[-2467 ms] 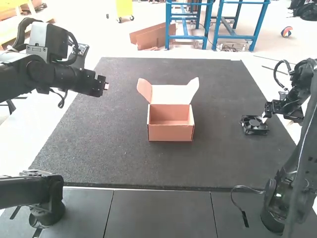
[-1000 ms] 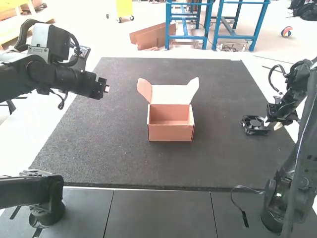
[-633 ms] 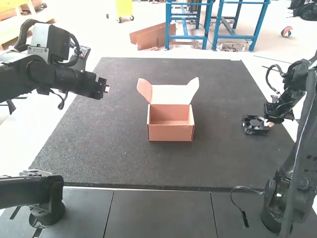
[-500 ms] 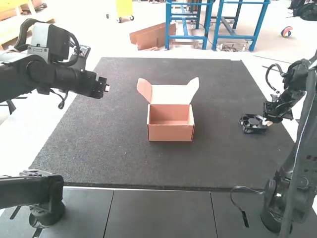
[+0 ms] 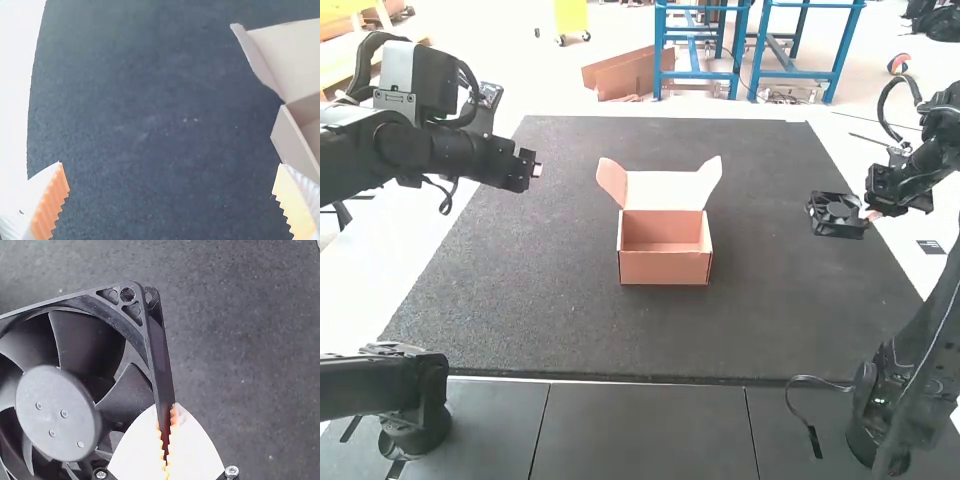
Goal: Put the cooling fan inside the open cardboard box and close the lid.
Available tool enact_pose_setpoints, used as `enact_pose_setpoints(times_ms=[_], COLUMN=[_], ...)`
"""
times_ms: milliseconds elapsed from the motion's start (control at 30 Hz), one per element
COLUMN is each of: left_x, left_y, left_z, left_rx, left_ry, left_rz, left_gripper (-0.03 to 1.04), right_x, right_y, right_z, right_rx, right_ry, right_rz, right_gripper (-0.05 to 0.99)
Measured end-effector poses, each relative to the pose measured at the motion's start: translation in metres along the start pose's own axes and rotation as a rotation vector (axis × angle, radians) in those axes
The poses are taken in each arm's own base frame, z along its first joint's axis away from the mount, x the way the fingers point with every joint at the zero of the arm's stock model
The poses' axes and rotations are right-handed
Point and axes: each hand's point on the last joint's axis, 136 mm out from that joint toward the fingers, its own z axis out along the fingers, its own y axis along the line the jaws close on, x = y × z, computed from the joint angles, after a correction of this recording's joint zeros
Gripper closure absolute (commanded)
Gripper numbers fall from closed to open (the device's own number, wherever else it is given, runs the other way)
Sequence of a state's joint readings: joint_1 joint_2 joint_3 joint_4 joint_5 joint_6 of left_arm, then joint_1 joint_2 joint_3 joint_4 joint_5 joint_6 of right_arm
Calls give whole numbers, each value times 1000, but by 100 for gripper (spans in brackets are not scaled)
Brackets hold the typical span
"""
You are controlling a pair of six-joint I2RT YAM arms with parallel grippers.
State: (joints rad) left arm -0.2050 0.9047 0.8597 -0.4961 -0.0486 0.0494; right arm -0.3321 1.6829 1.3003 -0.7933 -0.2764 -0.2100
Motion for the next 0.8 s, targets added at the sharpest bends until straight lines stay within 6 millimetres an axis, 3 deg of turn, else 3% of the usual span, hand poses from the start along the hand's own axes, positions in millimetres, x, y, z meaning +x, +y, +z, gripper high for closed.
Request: enact_pose_setpoints(times_ms=[200, 400, 733, 800], left_x=[0, 1, 1, -2], left_y=[0, 0, 0, 1], left_z=[0, 0, -4, -8], left_rx=[0, 0, 0, -2], left_ry=[1, 3, -1, -17], left_rz=[1, 4, 3, 3], left_gripper=[4, 4, 4, 4], right_x=[-4, -3, 52, 64], right_y=[47, 128, 261, 279], right_z=[-40, -75, -75, -73], right_rx=[-42, -146, -298, -310], right_ry=[-82, -132, -46, -37], right_rz=[17, -11, -94, -122], right_gripper=[94, 94, 94, 94])
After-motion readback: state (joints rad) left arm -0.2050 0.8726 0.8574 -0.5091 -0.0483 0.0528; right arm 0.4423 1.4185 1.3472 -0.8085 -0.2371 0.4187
